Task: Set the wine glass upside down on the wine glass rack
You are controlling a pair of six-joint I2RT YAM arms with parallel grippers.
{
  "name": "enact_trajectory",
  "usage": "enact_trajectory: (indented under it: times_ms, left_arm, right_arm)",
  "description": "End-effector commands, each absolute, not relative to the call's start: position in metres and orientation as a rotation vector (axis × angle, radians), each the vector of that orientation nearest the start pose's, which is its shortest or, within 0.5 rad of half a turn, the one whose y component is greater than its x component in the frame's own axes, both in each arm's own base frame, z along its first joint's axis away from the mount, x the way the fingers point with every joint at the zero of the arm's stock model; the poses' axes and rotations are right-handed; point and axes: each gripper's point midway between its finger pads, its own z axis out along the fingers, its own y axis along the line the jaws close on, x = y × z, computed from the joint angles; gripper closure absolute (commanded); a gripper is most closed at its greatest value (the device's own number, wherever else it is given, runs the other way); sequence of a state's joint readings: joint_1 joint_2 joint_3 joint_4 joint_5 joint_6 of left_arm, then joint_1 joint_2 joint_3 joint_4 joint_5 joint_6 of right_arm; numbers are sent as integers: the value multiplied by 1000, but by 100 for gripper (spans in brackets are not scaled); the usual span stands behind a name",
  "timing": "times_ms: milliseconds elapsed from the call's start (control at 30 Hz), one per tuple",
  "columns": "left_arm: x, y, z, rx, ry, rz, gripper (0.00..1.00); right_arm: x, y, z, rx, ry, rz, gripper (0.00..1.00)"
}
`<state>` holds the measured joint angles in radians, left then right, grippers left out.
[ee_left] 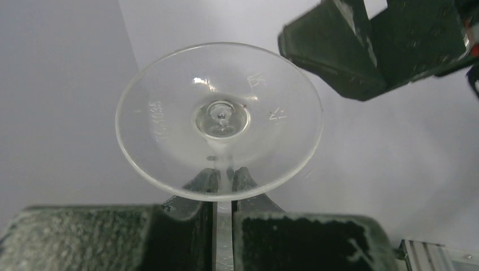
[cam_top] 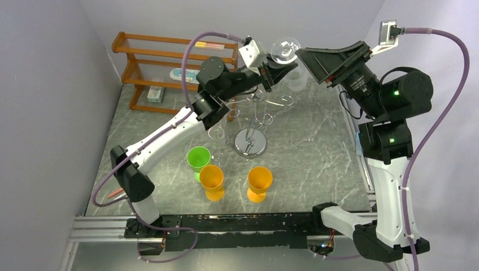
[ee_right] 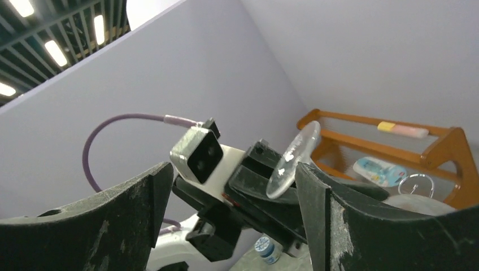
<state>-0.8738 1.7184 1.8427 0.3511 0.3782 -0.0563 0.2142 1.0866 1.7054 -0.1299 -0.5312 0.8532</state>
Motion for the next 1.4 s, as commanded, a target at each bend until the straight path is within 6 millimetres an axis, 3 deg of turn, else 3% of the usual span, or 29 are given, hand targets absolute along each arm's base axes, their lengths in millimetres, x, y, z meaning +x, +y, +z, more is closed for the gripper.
enact_trajectory:
  times_ms: [0,133,300,367,567,733,900,1100,1267,1300,1333,1367]
  left_arm:
    - [273,-447,562,821,733,-949,95]
    - [271,-455,554,848,714,-917,95]
    - [274,-458,547,860,702,-879,95]
    - [279,-457,546,844,713,-857,95]
    - [297,-447,545,741,755,-791,95]
    - [296,-446,543,734,748,-789,95]
    - [287,-454,538,802,722,-824,95]
    - [277,-459,533,861,704,-851,95]
    - [274,-461,527,890,720,-871,95]
    - [274,-462,525,895,729,-875,92]
    - [273,-461,524,901,738,-874,82]
    - [273,-459,525,900,746,-875,73]
  right_arm:
    - [243,167,593,17,1388,1258,19]
    - [268,153,570,184,1495,1155,31]
    - [283,147,549,279,1552,1116,43]
    - [283,143,551,282,1532,1099,42]
    - [275,123,560,336,1393,1049,26]
    - [278,124,554,342,1392,1051,25]
    - [282,145,549,257,1429,1145,37]
    - [285,152,548,231,1451,1170,51]
    - [285,156,547,232,1448,1212,86]
    - [285,155,547,241,1444,1210,94]
    - [285,153,548,254,1440,1204,100]
    - [286,149,548,282,1432,1190,100]
